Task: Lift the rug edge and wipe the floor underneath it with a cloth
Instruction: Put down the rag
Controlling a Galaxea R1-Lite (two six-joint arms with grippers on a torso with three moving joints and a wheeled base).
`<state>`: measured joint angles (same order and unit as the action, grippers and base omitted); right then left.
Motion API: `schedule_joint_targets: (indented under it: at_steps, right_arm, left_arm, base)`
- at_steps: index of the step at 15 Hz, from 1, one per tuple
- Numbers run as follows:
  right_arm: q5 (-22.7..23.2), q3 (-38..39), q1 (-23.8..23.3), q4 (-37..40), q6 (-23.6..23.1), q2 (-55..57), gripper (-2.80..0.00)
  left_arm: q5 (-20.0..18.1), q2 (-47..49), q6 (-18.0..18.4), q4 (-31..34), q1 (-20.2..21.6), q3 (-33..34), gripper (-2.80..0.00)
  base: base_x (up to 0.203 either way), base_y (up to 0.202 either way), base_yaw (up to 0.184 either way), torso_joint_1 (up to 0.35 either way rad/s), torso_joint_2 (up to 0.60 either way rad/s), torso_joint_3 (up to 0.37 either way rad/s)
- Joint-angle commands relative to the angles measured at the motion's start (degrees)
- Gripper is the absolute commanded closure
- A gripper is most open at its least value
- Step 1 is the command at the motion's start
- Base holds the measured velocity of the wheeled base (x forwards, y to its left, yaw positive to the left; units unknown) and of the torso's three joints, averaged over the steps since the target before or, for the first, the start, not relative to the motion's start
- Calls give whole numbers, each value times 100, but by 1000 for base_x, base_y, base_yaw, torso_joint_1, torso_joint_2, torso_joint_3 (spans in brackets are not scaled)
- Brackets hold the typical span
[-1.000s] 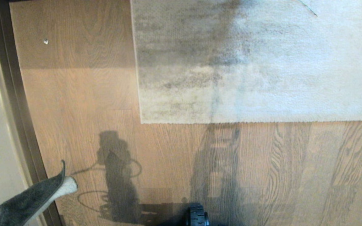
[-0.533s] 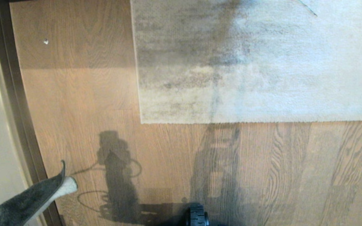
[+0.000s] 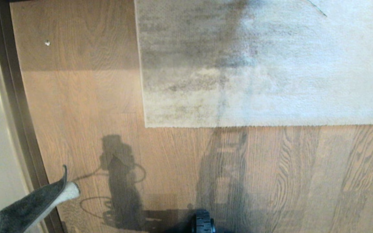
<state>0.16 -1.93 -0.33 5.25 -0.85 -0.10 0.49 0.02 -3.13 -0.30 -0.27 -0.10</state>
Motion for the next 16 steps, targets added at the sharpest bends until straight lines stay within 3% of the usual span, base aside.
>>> schedule_joint_targets:
  at_steps: [1, 16]
  right_arm:
    - [2, -1, -2, 2, -3, 10, 0]
    - [2, -1, -2, 2, -3, 10, 0]
  left_arm:
    - [4, -2, -12, -5, 0, 1, 0]
    - [4, -2, -21, -5, 7, 1, 0]
  base:
    - [0, 0, 0, 0, 0, 0]
    - [0, 0, 0, 0, 0, 0]
